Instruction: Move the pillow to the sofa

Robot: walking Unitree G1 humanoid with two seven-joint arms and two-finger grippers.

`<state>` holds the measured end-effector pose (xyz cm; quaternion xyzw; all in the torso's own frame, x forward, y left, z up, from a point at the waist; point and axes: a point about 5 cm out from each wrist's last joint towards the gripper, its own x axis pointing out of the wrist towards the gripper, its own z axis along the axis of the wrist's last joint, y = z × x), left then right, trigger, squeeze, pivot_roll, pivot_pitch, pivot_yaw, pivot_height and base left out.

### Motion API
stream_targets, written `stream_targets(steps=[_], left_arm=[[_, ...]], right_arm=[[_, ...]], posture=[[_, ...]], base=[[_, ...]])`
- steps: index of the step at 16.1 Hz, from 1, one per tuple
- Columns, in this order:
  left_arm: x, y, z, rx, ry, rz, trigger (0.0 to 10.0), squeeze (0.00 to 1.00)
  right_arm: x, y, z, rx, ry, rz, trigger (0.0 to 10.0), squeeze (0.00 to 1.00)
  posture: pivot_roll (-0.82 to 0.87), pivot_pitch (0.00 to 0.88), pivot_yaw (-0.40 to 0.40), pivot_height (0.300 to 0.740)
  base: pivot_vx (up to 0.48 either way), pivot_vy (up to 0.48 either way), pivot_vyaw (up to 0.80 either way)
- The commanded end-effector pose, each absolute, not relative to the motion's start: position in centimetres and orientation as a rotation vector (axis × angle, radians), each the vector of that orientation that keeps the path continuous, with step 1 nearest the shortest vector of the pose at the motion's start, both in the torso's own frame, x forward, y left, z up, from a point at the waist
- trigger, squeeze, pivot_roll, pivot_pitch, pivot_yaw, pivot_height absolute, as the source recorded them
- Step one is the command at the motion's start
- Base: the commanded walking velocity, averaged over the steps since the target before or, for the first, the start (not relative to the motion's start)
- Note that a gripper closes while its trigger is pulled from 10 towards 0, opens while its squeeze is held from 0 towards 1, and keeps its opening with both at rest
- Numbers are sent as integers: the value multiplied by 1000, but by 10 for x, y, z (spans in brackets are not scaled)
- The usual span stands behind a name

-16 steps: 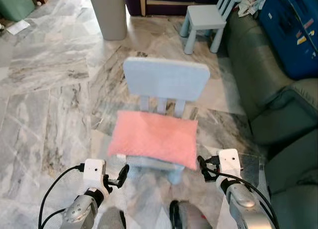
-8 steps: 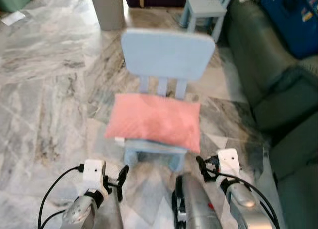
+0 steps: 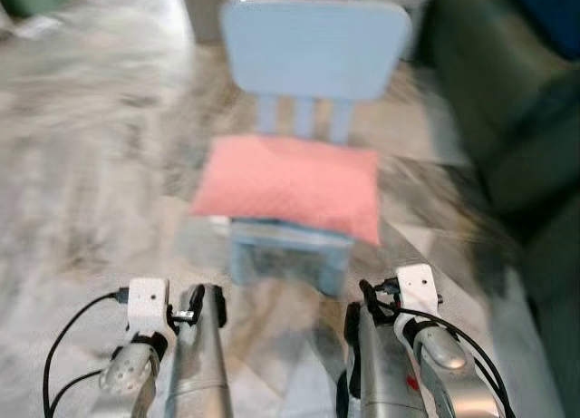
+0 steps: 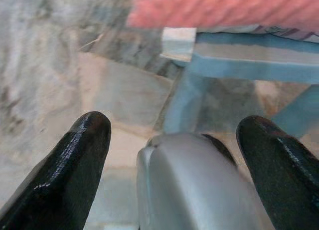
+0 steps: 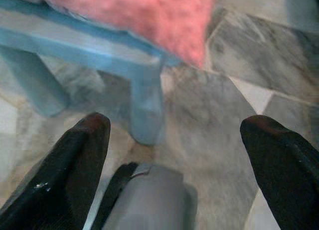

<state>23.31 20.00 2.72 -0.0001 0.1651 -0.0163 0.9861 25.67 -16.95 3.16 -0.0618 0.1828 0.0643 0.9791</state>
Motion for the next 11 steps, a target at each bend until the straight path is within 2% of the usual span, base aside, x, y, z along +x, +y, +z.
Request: stream_targets(steps=[1,7,11], left_arm=[[229,204,25,11,338,-15,10000,0],[241,210,36,45,272,26,10000,0],[273,219,67,74,142,57,10000,0]], right_arm=[[256,-171,30,-117,372,123,10000,0],[265,-172,39,-131,328,122,10000,0],[290,-176,61,-147,241,109,10000,0]], posture=[[13,261,-9,460],[13,257,-3,385],[19,243,2,335]], base=[[0,0,0],[0,0,0],[0,0,0]])
